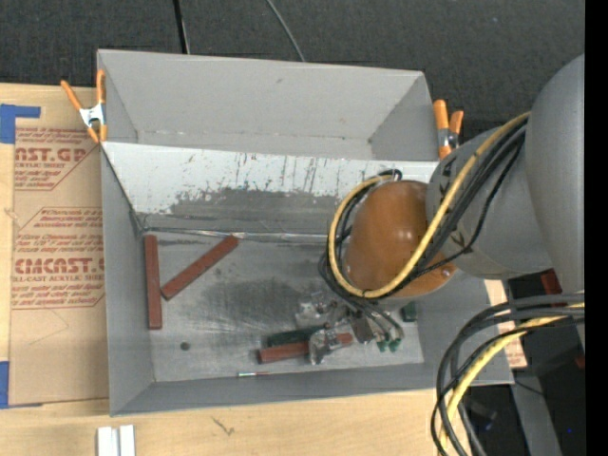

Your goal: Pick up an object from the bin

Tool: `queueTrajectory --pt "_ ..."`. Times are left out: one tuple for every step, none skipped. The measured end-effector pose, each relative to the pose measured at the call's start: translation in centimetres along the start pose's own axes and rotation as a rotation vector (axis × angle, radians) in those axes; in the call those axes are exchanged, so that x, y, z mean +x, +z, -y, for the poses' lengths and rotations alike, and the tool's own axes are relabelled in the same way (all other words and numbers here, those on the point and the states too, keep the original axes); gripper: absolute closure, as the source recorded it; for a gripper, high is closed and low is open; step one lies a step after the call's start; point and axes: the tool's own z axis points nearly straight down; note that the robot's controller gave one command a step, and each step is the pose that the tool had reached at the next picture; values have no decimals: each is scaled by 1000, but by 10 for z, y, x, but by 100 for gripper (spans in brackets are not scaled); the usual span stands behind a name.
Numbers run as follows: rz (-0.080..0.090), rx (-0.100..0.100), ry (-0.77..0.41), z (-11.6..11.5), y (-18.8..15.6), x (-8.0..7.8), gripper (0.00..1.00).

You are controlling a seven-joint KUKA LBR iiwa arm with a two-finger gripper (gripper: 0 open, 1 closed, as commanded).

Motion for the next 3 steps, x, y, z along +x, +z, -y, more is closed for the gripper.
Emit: queueTrajectory --pt "-8 0 0 0 -21 2 100" --pt "-4 2 0 0 -60 1 100" --pt "5 4 0 0 -86 0 100"
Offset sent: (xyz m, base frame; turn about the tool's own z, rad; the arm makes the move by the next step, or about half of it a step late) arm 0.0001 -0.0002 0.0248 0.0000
